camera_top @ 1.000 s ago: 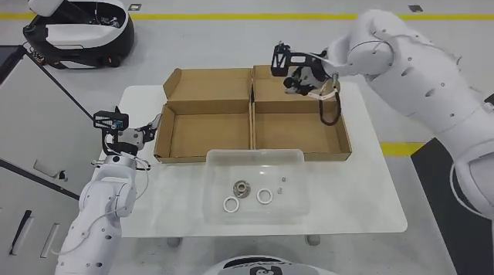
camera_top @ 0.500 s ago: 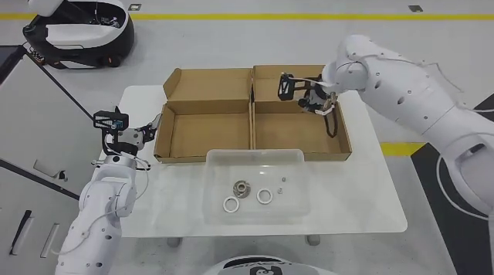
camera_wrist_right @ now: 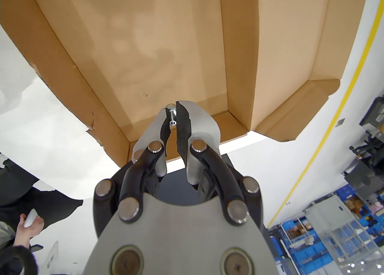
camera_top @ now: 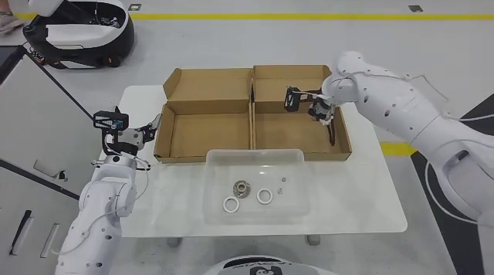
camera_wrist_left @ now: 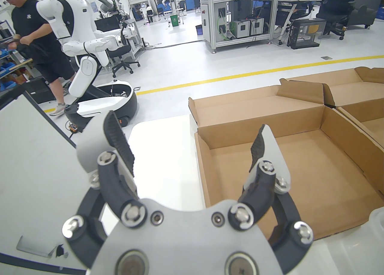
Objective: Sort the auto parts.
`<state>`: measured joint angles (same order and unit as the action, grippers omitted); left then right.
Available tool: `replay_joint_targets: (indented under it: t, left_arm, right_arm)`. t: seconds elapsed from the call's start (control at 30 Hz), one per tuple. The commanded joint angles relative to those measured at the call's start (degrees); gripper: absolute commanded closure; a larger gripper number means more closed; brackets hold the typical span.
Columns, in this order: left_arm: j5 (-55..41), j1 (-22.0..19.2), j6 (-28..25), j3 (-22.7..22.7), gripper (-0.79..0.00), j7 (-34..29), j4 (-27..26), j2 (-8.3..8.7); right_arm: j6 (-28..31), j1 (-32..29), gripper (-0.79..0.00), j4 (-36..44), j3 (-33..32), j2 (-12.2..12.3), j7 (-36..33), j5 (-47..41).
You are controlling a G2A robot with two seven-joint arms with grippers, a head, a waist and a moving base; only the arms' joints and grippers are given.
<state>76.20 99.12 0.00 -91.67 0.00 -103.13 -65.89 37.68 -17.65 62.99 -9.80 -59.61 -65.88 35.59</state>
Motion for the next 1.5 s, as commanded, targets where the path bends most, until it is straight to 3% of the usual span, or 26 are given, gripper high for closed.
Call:
replay_joint_targets:
  t: [0.0, 1.37, 1.4, 1.47]
  left_arm:
    - [0.0, 0.0, 0.0, 0.0, -0.785, 0.0, 0.0, 0.0]
    - [0.0, 0.0, 0.0, 0.0, -0.785, 0.0, 0.0, 0.0]
    - [0.0, 0.0, 0.0, 0.0, -0.785, 0.0, 0.0, 0.0]
    - [0.0, 0.0, 0.0, 0.0, -0.785, 0.0, 0.0, 0.0]
  right_arm:
    - [-0.38, -0.6, 0.0, -0.33, -0.07, 0.07, 0.41, 1.0]
    - [-4.0, -10.63, 0.0, -2.46, -3.95, 0.8, 0.47, 3.35]
    - [-3.97, -10.72, -0.108, -2.5, -4.08, 0.77, 0.47, 3.35]
    - [-3.97, -10.87, -0.157, -2.69, -4.35, 0.71, 0.39, 3.31]
